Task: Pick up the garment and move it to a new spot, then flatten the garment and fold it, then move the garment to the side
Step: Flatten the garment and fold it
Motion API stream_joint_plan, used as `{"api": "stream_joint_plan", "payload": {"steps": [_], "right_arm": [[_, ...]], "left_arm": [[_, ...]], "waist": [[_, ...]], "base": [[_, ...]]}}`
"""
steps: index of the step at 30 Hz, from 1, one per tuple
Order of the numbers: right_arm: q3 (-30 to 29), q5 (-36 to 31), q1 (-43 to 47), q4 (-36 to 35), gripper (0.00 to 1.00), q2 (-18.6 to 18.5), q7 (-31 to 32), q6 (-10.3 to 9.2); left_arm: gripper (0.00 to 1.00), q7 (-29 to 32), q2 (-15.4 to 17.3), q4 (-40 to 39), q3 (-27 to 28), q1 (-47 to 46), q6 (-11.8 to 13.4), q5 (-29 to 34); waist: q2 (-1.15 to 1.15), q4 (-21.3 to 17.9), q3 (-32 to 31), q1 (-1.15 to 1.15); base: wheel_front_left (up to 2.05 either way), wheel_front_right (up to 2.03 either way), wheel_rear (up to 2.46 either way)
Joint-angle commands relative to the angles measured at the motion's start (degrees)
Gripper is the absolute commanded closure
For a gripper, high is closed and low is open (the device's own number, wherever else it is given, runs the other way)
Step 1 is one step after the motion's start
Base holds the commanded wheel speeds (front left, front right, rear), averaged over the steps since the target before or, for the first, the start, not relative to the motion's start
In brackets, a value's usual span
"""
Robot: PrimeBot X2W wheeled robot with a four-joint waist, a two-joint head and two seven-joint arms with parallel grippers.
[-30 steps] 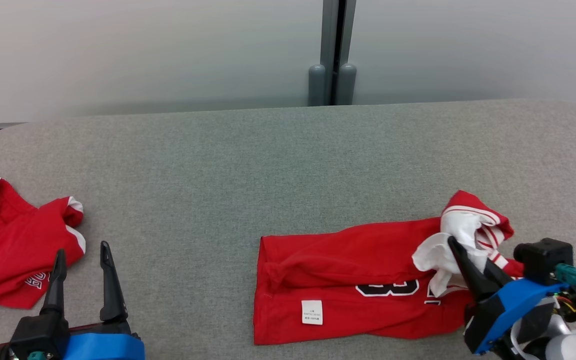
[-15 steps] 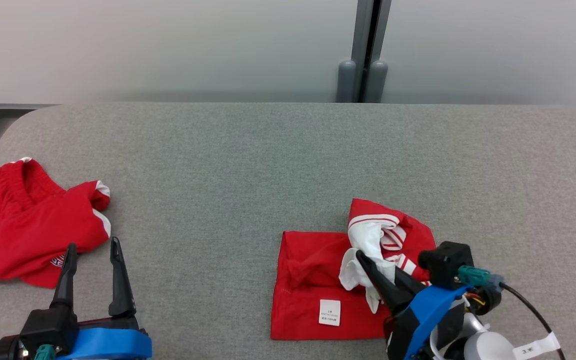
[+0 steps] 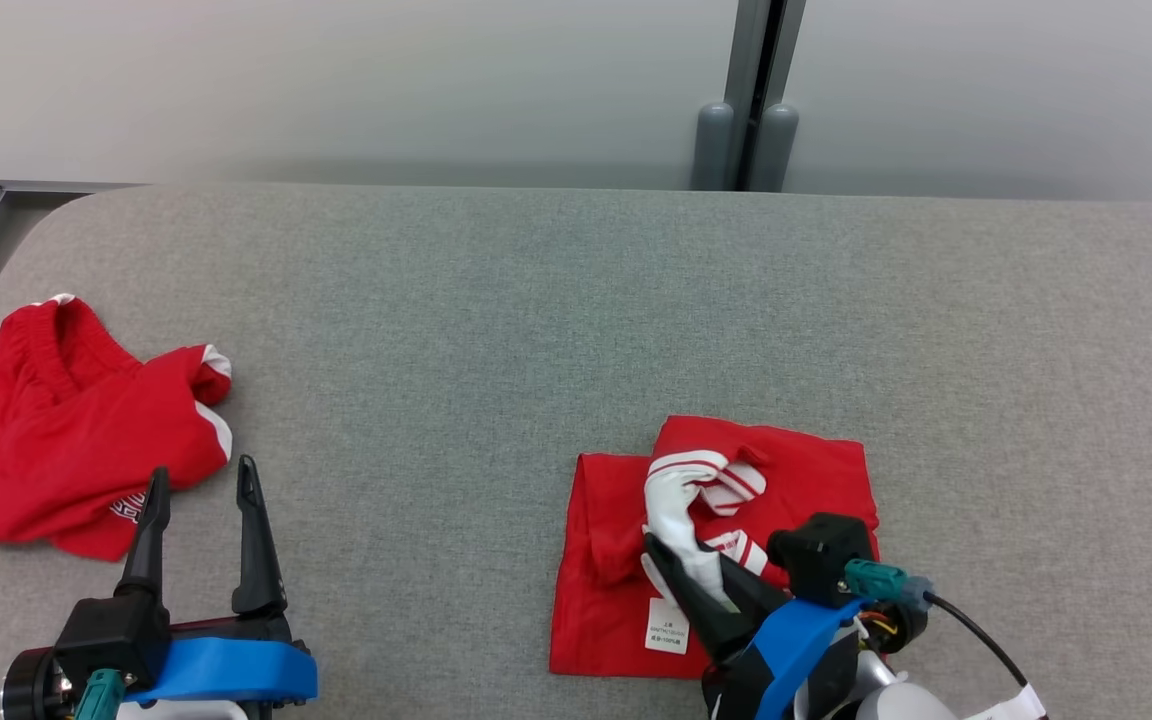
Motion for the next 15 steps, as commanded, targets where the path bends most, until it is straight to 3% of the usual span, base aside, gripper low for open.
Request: {"api": "stream_joint_plan", "payload": {"steps": [1, 9, 15], "right_arm": [[0.32, 0.41, -0.59, 0.32, 0.00, 0.35, -0.61, 0.03], [-0.54, 0.33, -1.13, -2.90, 0.00, -0.39, -5.81, 0.03], [-7.32, -0.87, 1.50, -7.85, 0.00, -3.40, -5.82, 0.02]], "left_arm": [[0.00, -0.26, -0.07, 0.12, 0.06, -0.70, 0.18, -0.36], [0.00, -0.26, -0.08, 0.25, 0.51, 0.68, 0.37, -0.47], [0.00, -0.26, -0.05, -0.06, 0.73, 1.60, 0.50, -0.48]], "waist": [[0.00, -0.11, -0.07, 0.00], [0.00, -1.86, -1.43, 0.00], [0.00, -2.79, -2.36, 0.00]], "base": [[0.00, 0.00, 0.00], [0.00, 0.00, 0.00], [0.00, 0.00, 0.00]]}}
